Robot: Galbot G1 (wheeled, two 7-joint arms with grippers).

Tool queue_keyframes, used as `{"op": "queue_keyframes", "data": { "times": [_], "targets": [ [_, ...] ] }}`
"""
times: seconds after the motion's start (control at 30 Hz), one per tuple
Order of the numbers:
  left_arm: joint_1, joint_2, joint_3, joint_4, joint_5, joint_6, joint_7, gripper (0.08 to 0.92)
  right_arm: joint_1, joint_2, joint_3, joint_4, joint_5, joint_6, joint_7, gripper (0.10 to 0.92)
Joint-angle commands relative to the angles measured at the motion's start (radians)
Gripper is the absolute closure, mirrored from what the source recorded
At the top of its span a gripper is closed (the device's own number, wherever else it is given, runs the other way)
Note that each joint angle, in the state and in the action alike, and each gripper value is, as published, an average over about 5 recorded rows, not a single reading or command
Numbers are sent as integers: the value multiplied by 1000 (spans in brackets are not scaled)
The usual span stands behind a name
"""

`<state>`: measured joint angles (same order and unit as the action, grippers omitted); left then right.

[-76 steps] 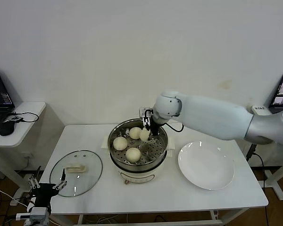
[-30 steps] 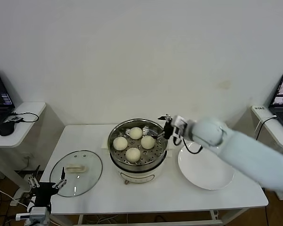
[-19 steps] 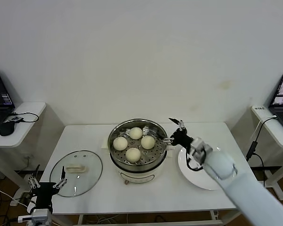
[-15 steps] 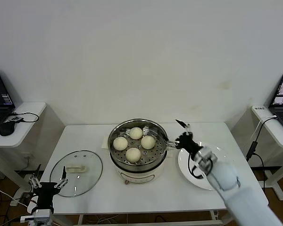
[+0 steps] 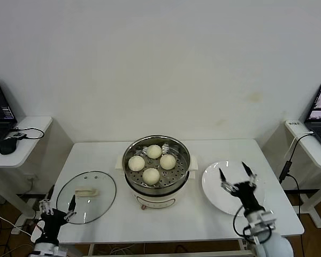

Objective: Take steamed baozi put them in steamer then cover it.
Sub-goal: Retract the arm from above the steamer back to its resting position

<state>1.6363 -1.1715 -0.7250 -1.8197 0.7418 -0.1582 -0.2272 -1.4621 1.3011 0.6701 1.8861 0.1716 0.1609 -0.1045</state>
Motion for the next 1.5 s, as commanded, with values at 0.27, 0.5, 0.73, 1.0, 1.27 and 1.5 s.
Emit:
{"op": "queue_keyframes", "data": {
  "times": [0.27,0.5,0.73,1.0,1.27,1.5],
  "targets": [
    [-178,100,68,280,442,-42,-3,177,-142,123,131,-10,-33,47,16,203],
    [-226,107,97,298,432,-31,-1,177,-156,139,135,-20,-50,53,18,203],
    [-286,118,121,346,431,-30,-3,177,-163,158,135,-17,-67,50,24,203],
    [-341,131,143,383,423,-28,-2,177,-177,170,139,-18,-75,51,24,203],
    [-387,127,178,421,429,-26,-1,177,-183,178,140,-18,-86,47,20,203],
    [-426,122,198,457,429,-26,-6,177,-186,182,138,-27,-97,47,19,202]
  ]
}}
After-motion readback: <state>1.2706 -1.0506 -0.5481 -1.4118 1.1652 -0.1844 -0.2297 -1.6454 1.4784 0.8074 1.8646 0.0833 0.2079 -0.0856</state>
